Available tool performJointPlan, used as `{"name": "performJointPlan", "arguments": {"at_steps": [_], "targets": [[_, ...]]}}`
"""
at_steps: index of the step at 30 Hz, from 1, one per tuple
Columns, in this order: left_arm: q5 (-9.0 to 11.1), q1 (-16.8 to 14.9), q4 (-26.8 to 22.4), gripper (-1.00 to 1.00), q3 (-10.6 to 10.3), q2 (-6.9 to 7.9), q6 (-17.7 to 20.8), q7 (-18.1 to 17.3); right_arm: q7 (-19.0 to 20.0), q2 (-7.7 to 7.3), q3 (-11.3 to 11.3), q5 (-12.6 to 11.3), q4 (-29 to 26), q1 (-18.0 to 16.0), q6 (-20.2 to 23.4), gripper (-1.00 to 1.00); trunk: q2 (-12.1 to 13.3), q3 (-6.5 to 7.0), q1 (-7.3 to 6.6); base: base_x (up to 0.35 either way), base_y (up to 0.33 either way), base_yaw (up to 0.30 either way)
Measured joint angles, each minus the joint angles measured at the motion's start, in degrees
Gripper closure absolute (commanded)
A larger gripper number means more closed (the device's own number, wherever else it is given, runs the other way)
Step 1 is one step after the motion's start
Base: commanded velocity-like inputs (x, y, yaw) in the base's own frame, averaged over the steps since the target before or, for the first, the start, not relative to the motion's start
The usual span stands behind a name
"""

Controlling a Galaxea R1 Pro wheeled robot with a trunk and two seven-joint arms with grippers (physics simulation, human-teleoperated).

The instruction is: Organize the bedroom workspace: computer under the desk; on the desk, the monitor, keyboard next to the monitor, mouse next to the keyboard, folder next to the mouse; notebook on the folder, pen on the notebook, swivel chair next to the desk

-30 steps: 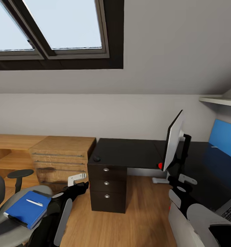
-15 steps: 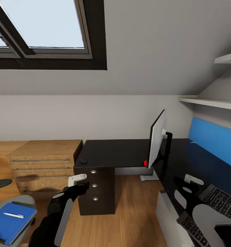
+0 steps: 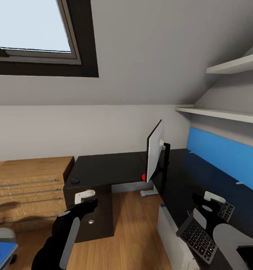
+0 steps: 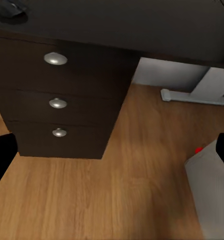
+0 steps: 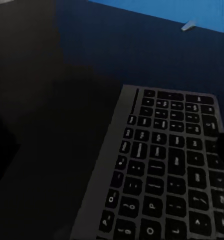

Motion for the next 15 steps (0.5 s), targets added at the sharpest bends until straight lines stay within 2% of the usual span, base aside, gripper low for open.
{"name": "performJointPlan", "arguments": {"at_steps": [7,15], "targets": [[0.00,0.00,0.00,-1.00,0.00,-0.03,0.07,-0.24,0.85,0.06,0.08,0.00,0.03,-0.01,0.22,-1.00,0.00,0.15,0.00,0.000,0.000,-0.246],[0.02,0.01,-0.02,-1.00,0.01,-0.03,0.09,-0.26,0.94,0.23,0.02,-0.03,0.03,-0.01,2.05,-1.00,0.00,0.17,0.00,0.000,0.000,-0.039]]}}
